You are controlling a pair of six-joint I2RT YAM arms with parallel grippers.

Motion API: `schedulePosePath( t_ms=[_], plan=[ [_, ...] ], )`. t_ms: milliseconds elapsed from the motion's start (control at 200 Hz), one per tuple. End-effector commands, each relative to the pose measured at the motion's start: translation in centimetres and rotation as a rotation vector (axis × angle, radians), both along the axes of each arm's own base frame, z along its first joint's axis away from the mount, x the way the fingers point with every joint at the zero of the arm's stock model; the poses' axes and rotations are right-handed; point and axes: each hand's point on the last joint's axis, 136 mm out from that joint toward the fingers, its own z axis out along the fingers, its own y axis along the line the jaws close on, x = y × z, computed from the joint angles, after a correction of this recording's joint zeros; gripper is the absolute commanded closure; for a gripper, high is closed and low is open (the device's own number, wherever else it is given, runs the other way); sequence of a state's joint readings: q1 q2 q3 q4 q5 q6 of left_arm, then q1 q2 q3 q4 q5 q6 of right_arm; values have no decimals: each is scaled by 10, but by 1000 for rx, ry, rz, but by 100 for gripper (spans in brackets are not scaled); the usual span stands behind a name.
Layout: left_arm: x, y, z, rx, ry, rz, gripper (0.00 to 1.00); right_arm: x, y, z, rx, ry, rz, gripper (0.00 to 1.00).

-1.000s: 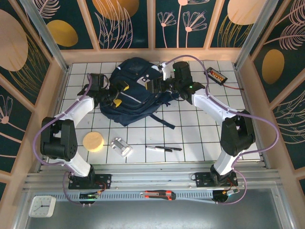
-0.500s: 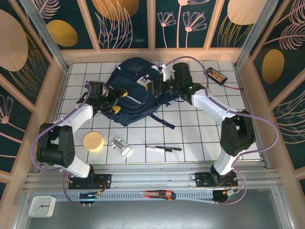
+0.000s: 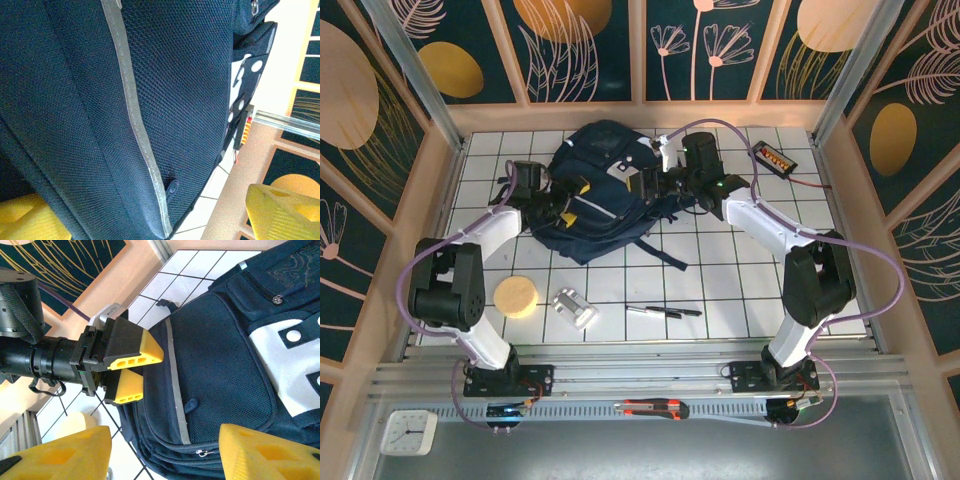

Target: Pack the student bag

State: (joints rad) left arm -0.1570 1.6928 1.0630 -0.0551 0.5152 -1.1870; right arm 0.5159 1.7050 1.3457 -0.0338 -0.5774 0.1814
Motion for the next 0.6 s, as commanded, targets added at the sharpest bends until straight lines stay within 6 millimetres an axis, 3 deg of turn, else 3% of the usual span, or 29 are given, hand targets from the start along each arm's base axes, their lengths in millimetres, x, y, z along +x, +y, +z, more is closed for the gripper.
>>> schedulePosePath(
  t_ms=[0, 120, 180, 245, 335, 495, 520, 596],
  plan=[
    [19, -1, 5, -19, -39, 13, 18, 2, 2, -6, -3, 17, 10, 42],
    [21, -2, 0, -28, -35, 8, 28, 3, 0, -7, -8, 4, 7, 42],
    [21, -4, 0, -36, -40, 4, 44, 1, -1, -9, -16, -16, 14, 43],
    [21, -6, 0, -57, -43, 5, 74, -5, -1, -12, -29, -75, 48, 43],
    [21, -9, 7, -105, -60, 9, 100, -19, -2, -24, -75, -201, 139, 37],
    [26, -19, 42, -234, -125, 17, 100, -34, -6, -50, -155, -375, 290, 30],
    [26, -19, 59, -247, -159, 13, 100, -34, -7, -53, -167, -398, 305, 30],
    [26, -21, 74, -269, -185, 6, 100, -27, -12, -65, -209, -456, 310, 30]
  ],
)
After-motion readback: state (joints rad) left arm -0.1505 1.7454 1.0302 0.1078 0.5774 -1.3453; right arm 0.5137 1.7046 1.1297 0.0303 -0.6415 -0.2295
